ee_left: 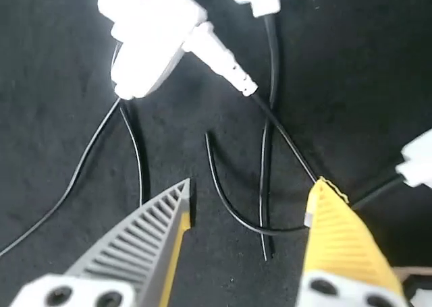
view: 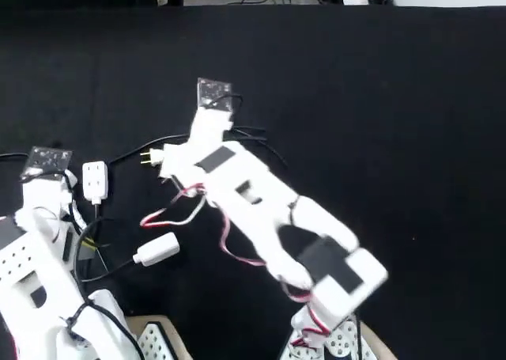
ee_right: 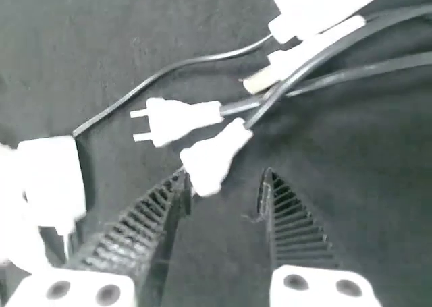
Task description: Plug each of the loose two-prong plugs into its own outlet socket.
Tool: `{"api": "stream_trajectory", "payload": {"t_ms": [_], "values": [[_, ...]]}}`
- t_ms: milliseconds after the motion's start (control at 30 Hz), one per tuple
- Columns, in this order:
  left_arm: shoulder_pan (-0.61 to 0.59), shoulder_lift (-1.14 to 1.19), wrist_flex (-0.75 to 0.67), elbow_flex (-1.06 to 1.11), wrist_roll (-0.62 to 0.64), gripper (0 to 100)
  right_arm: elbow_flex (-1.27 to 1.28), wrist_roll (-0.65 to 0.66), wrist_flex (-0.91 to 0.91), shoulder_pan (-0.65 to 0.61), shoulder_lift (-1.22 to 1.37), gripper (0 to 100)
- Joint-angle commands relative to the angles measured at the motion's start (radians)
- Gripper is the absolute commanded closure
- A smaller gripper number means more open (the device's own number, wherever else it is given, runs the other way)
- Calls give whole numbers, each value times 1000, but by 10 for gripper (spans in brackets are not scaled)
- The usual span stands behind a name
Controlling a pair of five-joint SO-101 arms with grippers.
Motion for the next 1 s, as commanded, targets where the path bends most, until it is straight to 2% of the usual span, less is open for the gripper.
{"api": "stream_trajectory", "payload": {"t_ms": [0, 267, 400, 567, 767, 967], "values": [[-21, -14, -74, 42, 8, 733, -202, -80, 31, -11, 120, 832], [-10, -14, -89, 58, 8, 733, -476, -95, 210, 21, 355, 840], [-10, -14, -97, 58, 8, 732, -529, -87, 261, 40, 387, 985], [-12, -14, -118, 62, 6, 732, -561, -83, 417, 43, 358, 986], [21, -14, -155, 93, 6, 733, -595, 115, 684, 64, 199, 988], [177, -14, -216, 180, 11, 733, -593, 399, 956, 91, -79, 988]]}}
